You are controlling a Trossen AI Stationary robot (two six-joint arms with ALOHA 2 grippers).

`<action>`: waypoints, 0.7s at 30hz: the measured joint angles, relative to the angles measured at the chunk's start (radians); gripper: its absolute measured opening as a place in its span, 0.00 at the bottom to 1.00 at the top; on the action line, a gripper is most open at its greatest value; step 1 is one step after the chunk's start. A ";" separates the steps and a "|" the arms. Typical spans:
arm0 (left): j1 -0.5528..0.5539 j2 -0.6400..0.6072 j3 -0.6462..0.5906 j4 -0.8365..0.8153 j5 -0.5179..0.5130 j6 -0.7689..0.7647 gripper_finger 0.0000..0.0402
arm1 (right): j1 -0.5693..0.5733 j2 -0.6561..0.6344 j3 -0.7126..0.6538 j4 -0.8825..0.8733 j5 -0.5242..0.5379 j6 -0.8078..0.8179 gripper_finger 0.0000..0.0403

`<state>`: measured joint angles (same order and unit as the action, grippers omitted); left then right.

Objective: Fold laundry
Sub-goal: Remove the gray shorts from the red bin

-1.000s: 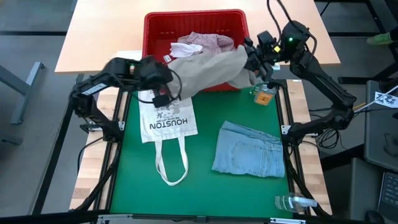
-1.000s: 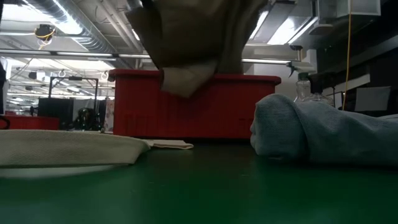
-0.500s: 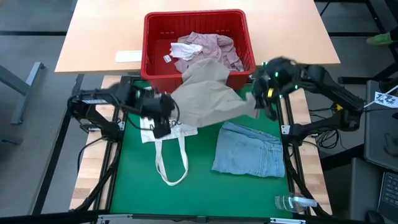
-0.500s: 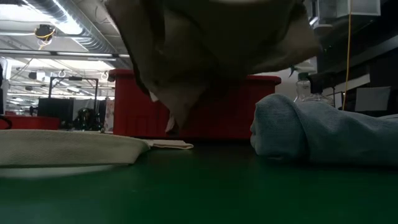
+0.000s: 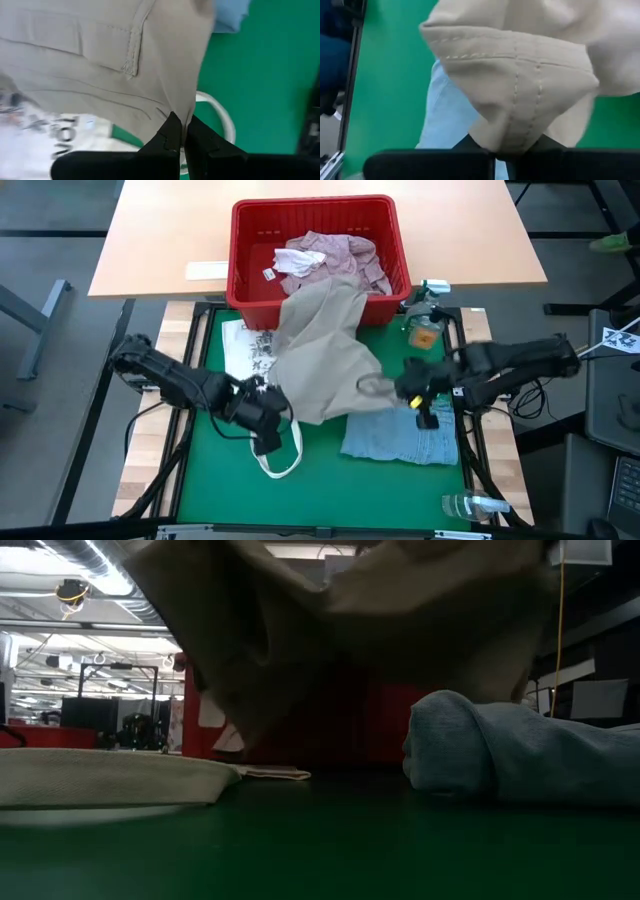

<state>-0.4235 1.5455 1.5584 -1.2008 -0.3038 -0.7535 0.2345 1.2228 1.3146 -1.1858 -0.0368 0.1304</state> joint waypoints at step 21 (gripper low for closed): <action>-0.183 0.006 -0.328 0.531 0.157 -0.267 0.02 | 0.464 0.050 -0.230 0.171 -0.088 0.395 0.04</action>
<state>-0.6065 1.5515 1.2308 -0.6700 -0.1470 -1.0207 0.6982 1.2731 1.0843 -1.0146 -0.1245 0.5255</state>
